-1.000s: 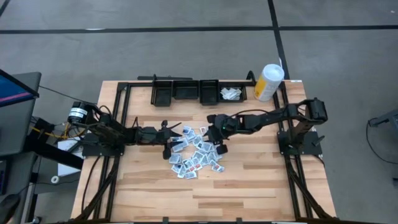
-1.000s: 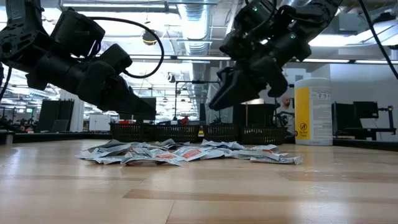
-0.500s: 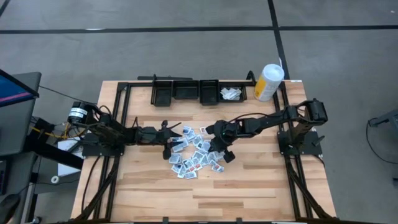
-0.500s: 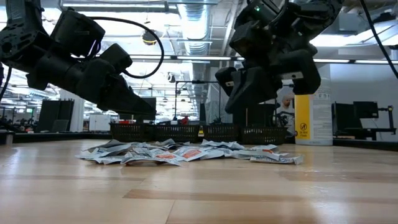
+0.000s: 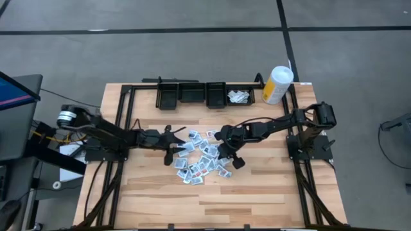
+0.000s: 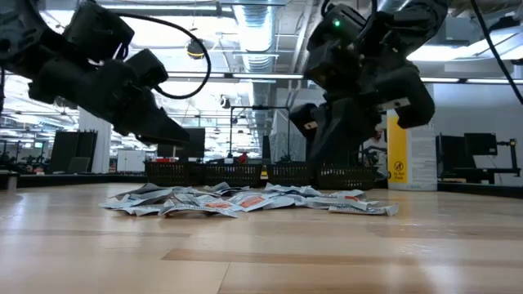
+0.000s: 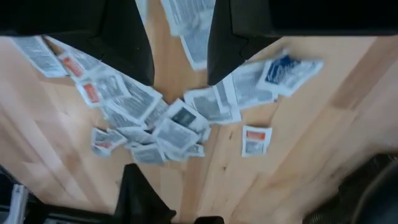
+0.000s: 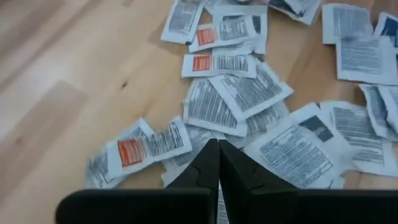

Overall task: Pick & Place First Aid Supplies
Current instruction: Put the blue alcohol pad into the left black bin

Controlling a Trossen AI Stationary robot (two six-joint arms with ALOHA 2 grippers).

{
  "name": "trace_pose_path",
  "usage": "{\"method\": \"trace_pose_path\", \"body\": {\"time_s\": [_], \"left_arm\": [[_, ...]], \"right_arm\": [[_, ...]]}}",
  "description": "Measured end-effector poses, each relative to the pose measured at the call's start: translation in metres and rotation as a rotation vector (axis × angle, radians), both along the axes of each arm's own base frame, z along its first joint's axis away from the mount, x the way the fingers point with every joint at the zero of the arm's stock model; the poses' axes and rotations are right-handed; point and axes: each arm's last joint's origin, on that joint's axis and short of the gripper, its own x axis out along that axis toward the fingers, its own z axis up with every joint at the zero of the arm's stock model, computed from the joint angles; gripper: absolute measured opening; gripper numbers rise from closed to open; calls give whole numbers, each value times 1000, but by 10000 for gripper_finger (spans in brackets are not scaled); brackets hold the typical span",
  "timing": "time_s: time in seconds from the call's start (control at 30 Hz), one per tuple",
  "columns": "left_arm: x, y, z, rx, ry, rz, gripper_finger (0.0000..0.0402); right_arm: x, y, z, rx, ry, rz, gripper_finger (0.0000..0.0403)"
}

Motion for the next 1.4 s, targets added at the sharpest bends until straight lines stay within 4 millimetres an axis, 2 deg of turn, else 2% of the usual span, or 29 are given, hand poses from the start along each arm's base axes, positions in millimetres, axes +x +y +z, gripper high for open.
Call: {"method": "trace_pose_path", "body": {"time_s": [0.13,0.23,0.37,0.67,1.1,1.4], "left_arm": [[-12,1,8,-59,38,-4,149],[-19,1,15,-84,32,3,149],[-22,-2,21,-88,-10,-20,149],[-22,-5,19,-84,5,-34,149],[-22,-5,19,-84,2,-34,149],[-22,-5,19,-84,2,-34,149]], "right_arm": [[2,-1,-9,-16,75,-43,1],[12,0,-10,-20,92,-47,0],[20,3,-13,-18,145,-20,0],[27,2,-23,11,211,-2,0],[32,-23,-22,-61,159,-120,0],[37,-36,-20,-182,101,-242,0]]}}
